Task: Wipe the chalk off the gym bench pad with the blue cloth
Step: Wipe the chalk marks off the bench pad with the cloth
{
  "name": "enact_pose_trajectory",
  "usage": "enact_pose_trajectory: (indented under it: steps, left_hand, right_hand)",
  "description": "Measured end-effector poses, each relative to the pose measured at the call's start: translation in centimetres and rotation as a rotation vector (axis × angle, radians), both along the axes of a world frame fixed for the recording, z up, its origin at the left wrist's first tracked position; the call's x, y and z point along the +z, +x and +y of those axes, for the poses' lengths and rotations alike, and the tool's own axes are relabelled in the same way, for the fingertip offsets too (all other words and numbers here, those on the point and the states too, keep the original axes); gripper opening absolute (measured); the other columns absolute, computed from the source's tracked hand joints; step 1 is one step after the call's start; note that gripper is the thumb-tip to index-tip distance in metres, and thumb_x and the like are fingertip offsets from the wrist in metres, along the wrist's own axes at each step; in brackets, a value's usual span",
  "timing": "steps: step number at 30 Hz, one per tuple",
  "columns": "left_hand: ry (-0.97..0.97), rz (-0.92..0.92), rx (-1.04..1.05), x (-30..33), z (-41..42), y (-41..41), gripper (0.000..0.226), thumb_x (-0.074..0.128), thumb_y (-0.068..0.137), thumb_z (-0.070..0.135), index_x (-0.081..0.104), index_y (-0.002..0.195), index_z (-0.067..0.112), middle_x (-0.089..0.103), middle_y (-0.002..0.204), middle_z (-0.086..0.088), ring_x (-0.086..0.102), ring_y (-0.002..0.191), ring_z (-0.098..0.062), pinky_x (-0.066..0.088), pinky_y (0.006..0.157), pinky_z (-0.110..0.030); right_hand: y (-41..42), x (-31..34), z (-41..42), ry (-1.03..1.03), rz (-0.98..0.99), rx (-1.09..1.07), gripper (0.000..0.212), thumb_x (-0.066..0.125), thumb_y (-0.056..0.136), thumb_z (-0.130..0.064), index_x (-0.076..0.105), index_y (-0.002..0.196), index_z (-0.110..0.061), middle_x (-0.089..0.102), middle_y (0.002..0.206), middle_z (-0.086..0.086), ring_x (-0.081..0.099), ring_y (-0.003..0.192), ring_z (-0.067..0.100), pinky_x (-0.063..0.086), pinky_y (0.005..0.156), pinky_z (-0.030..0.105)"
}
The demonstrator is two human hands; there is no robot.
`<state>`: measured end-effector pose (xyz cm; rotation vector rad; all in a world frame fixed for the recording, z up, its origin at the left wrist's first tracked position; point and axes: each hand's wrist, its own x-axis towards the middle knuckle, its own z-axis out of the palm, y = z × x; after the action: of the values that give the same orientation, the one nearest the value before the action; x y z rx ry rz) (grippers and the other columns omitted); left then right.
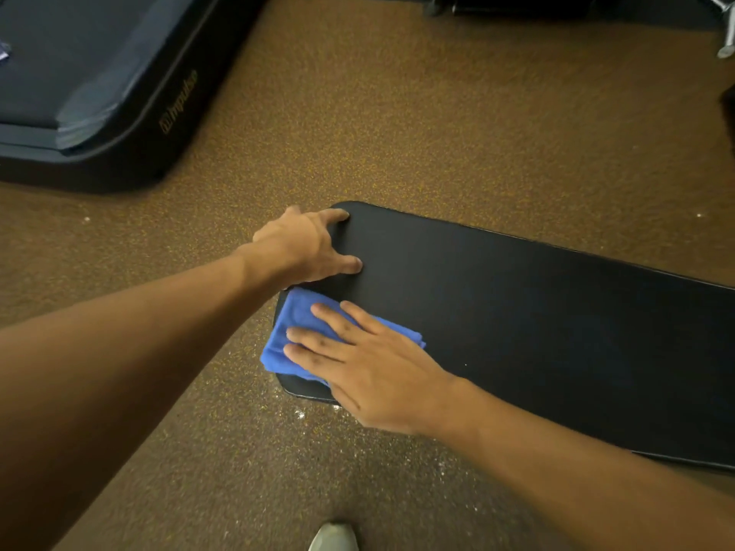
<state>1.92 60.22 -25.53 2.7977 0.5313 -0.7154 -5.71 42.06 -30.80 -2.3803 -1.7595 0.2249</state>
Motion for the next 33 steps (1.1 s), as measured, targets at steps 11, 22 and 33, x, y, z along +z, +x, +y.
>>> enact_pose_trajectory:
  steps: [11, 22, 33]
  left_hand:
    - [0.022, -0.009, -0.032, 0.2, -0.3, -0.3, 0.09, 0.064, 0.073, 0.078, 0.028, 0.151, 0.052, 0.041, 0.147, -0.018, 0.051, 0.132, -0.037, 0.044, 0.107, -0.05]
    - [0.02, -0.021, -0.019, 0.4, -0.4, -0.4, 0.088, 0.065, 0.074, 0.077, 0.028, 0.15, 0.054, 0.04, 0.145, -0.015, 0.055, 0.126, -0.04, 0.044, 0.104, -0.049]
    - [-0.012, -0.022, -0.011, 0.2, -0.2, -0.5, 0.089, 0.065, 0.071, 0.08, 0.029, 0.149, 0.055, 0.041, 0.145, -0.015, 0.063, 0.113, -0.041, 0.052, 0.1, -0.048]
  right_hand:
    - [-0.7, -0.4, 3.1, 0.072, -0.002, -0.065, 0.059, 0.048, 0.099, -0.025, 0.037, 0.156, -0.014, 0.036, 0.163, 0.002, 0.022, 0.152, 0.036, 0.015, 0.122, 0.053]
    - [0.5, 0.2, 1.7, 0.035, 0.035, -0.046, 0.058, 0.048, 0.1, -0.026, 0.037, 0.156, -0.018, 0.036, 0.163, 0.0, 0.02, 0.154, 0.032, 0.013, 0.123, 0.05]
    - [0.1, 0.0, -1.8, -0.006, 0.024, 0.066, 0.059, 0.044, 0.101, -0.03, 0.032, 0.158, -0.021, 0.03, 0.166, -0.002, 0.015, 0.156, 0.028, 0.011, 0.125, 0.048]
